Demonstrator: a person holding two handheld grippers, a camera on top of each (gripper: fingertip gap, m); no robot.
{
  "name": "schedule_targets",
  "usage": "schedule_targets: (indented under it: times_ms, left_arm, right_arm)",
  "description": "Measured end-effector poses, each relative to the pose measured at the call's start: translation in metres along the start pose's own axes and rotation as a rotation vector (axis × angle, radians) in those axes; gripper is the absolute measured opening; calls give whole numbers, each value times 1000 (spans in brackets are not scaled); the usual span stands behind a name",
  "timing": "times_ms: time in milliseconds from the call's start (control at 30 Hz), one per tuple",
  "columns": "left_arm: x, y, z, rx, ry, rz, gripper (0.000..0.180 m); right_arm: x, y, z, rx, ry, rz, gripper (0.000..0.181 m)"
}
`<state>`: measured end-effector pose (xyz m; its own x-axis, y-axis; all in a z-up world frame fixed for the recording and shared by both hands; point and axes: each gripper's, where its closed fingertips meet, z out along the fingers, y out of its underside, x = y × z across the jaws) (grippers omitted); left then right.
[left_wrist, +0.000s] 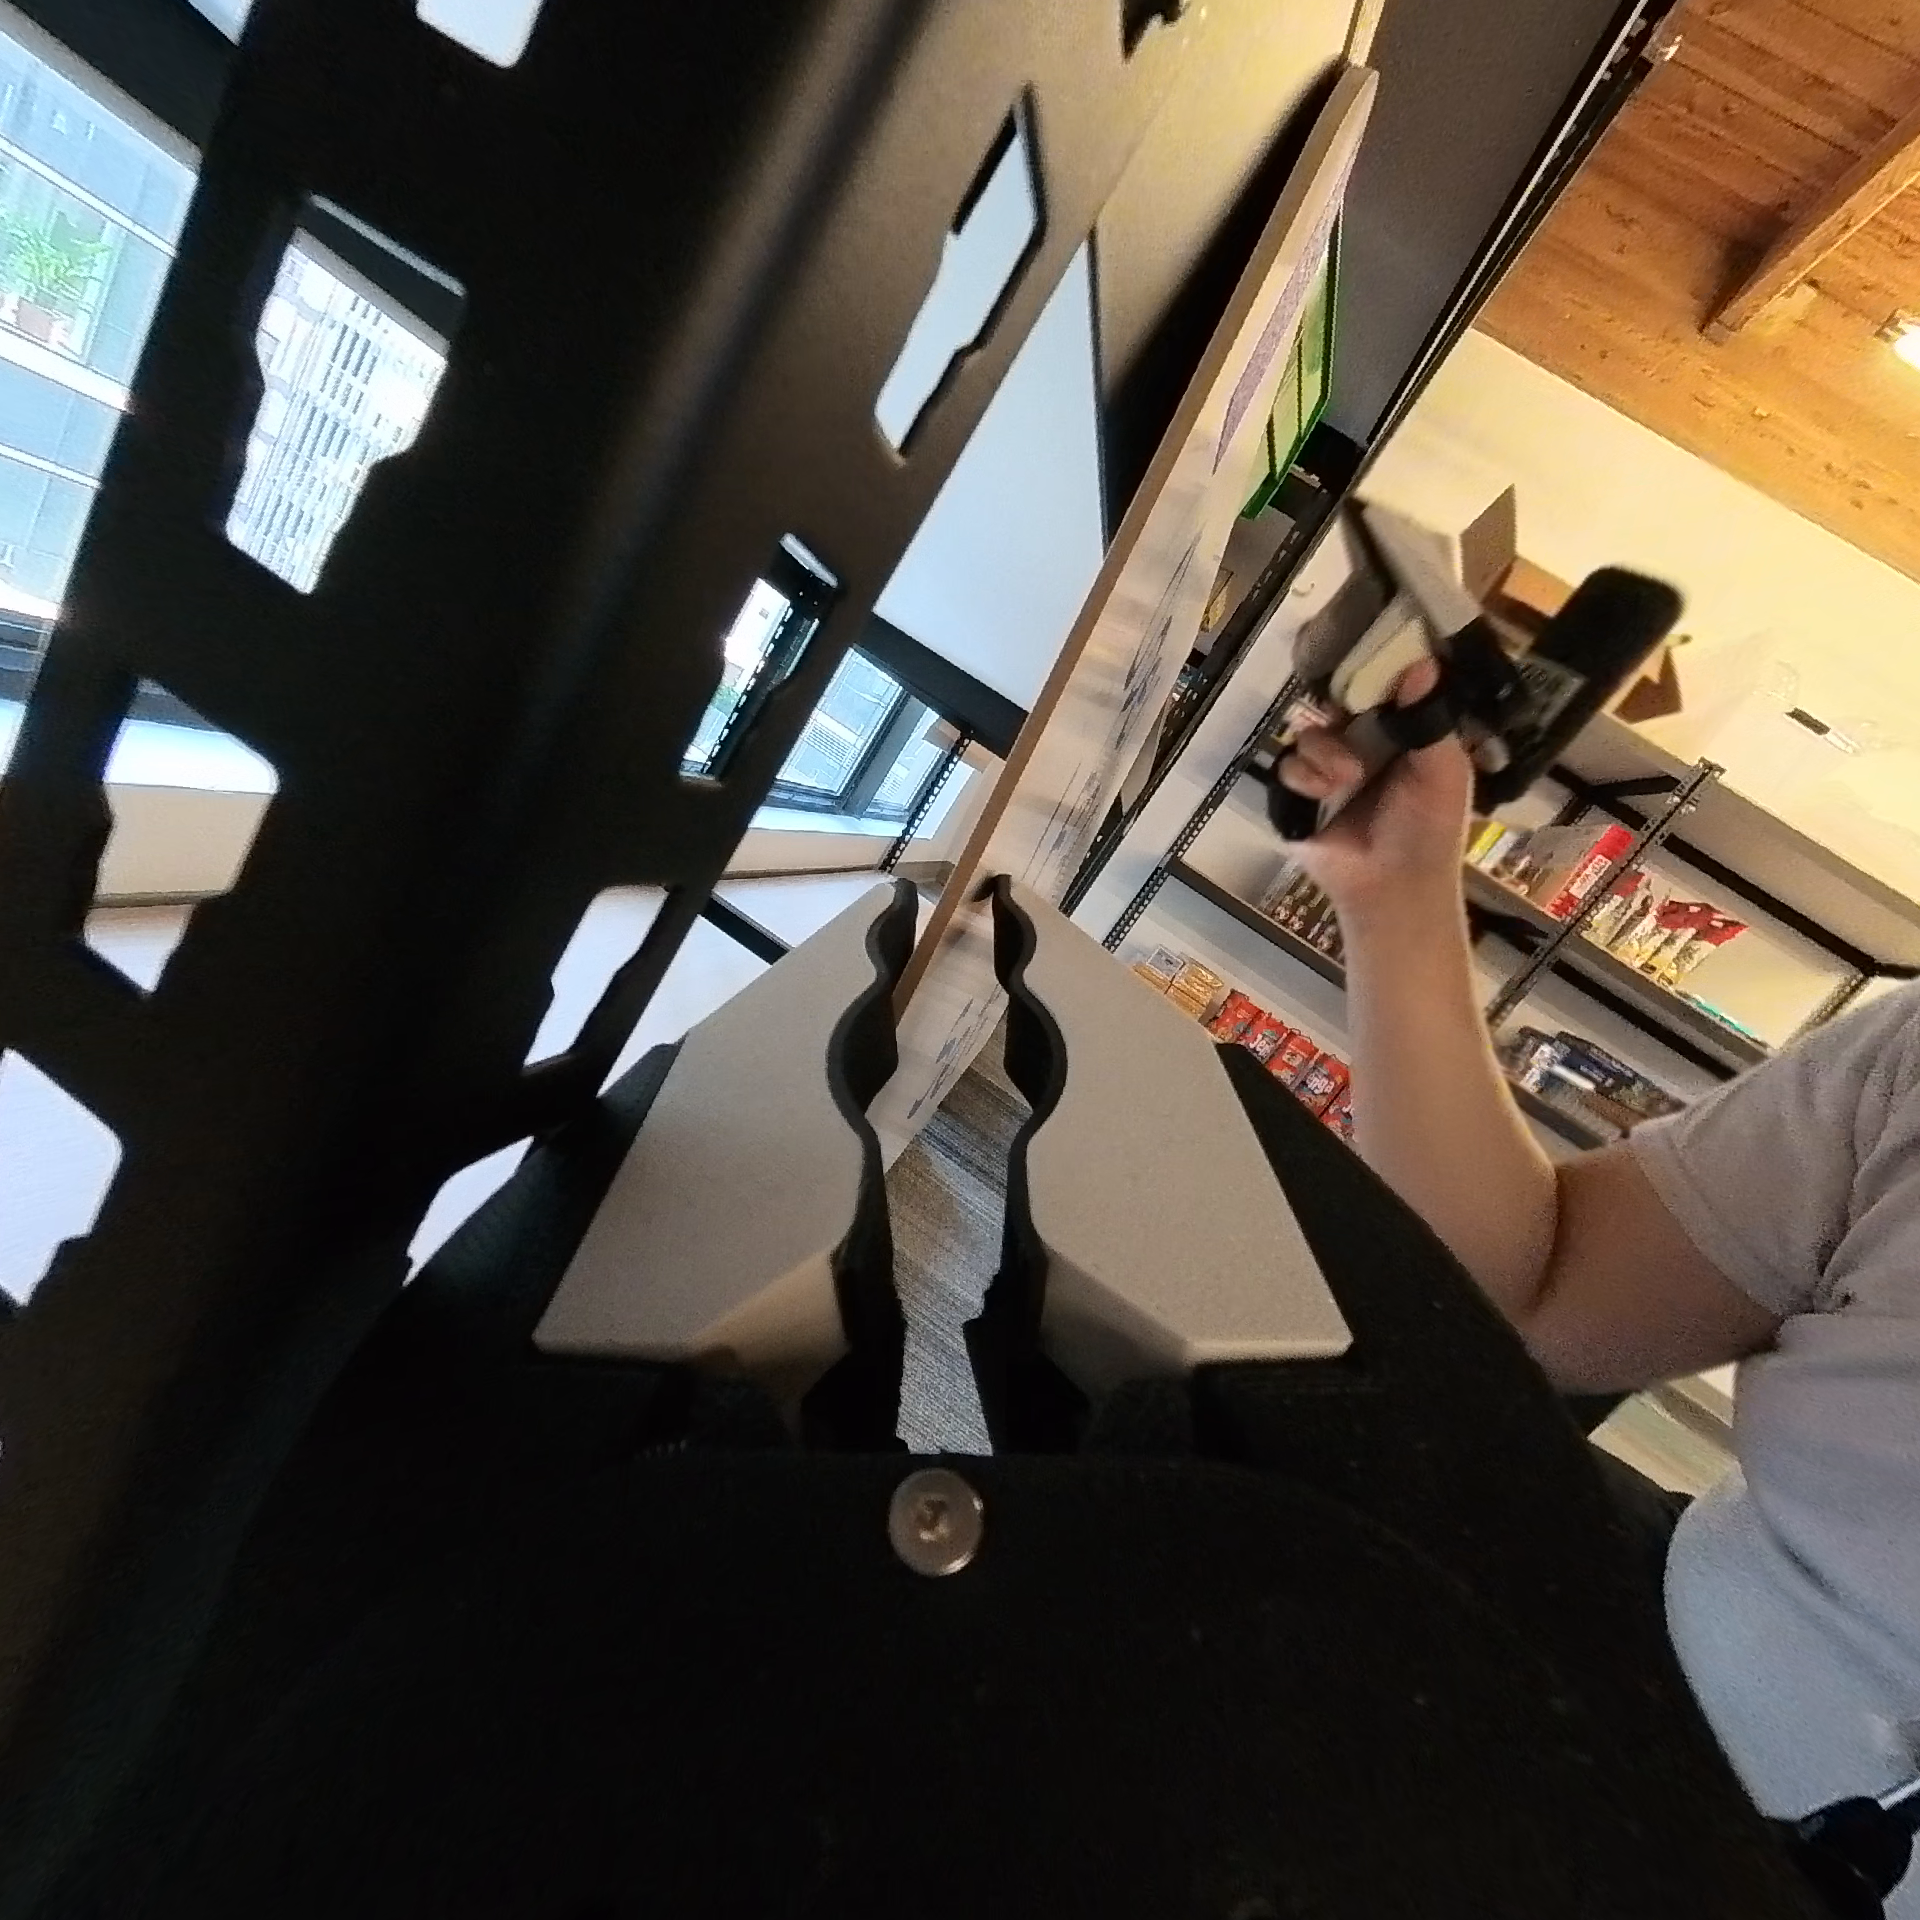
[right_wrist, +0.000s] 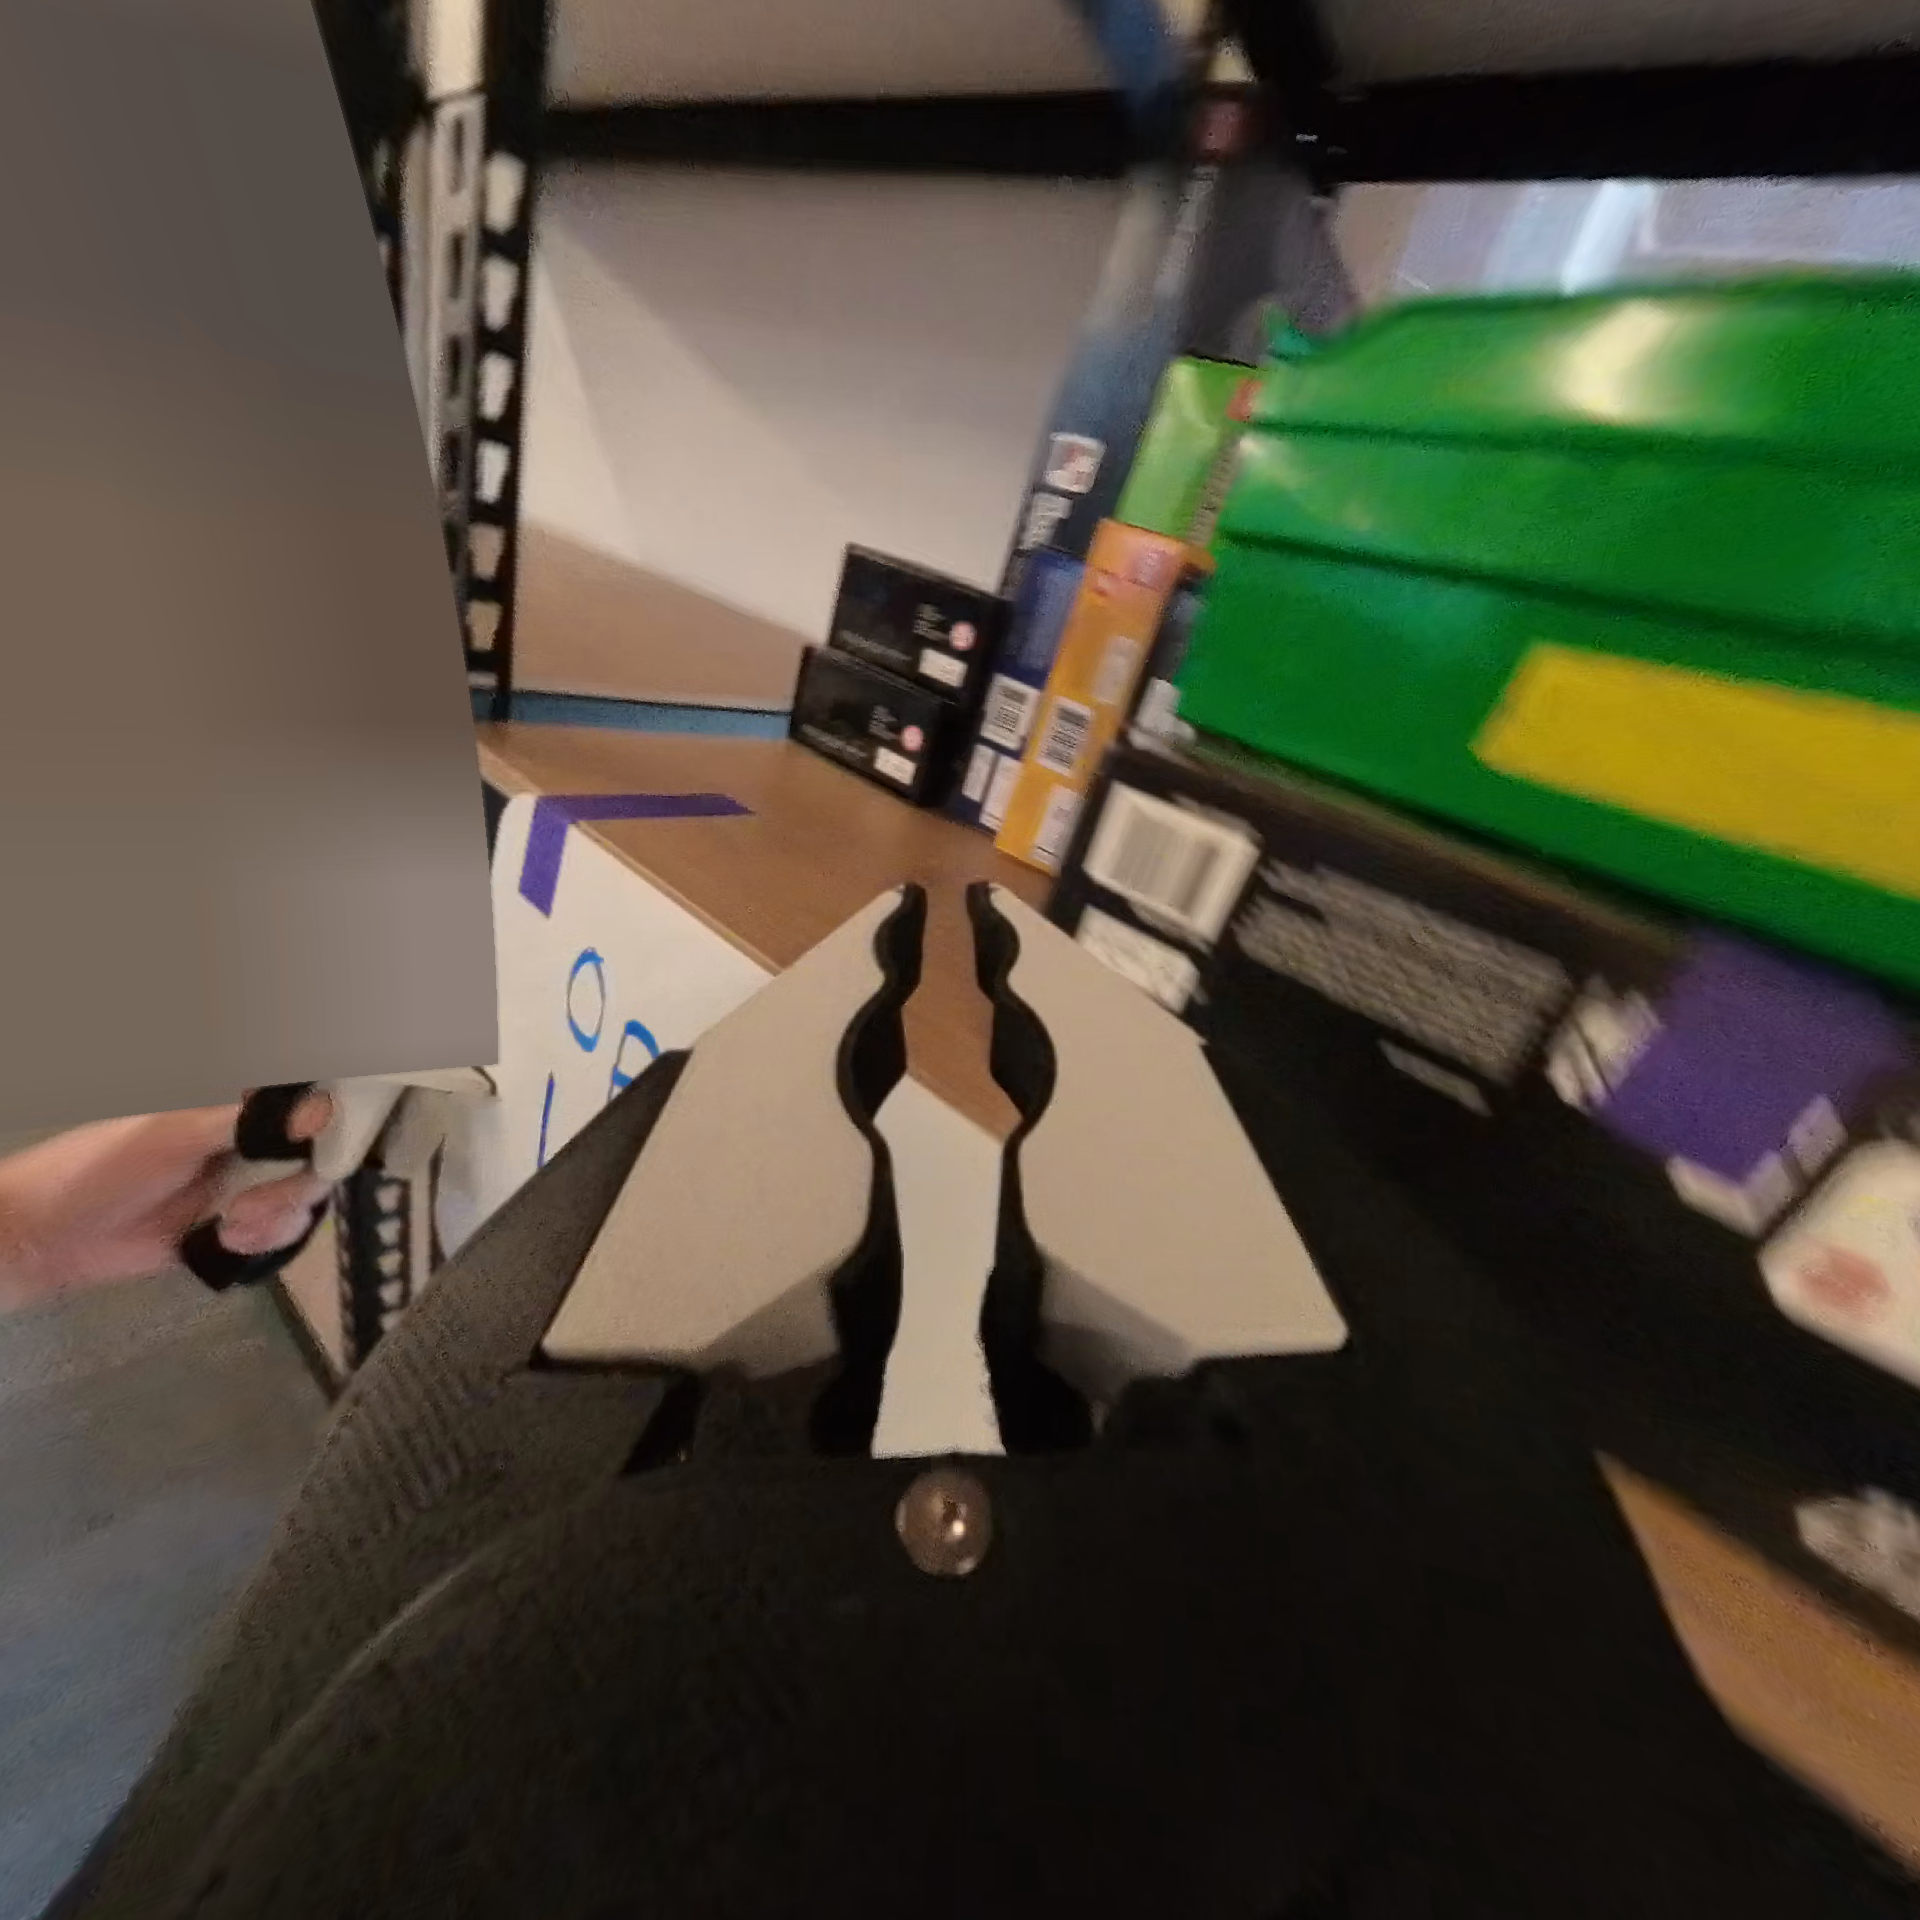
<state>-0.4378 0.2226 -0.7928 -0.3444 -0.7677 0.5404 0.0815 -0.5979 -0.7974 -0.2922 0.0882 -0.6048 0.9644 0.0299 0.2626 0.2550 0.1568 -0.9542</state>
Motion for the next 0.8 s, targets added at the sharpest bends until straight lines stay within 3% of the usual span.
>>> schedule_targets:
  times_ms: [100,267,433,567,800]
  left_arm:
    - [0,0,0,-2,0,-3,12]
    - [0,0,0,-4,4,-5,12]
    - [0,0,0,-3,4,-5,12]
    - [0,0,0,-4,5,-6,12]
    - [0,0,0,-2,5,-3,12]
  right_arm:
    - [26,26,-29,35,37,142,13]
    - [68,75,-63,21,139,129,17]
    - [77,125,-87,94,66,336,25]
    - [76,149,-108,137,51,326,24]
    - [80,212,-117,-1,59,401,23]
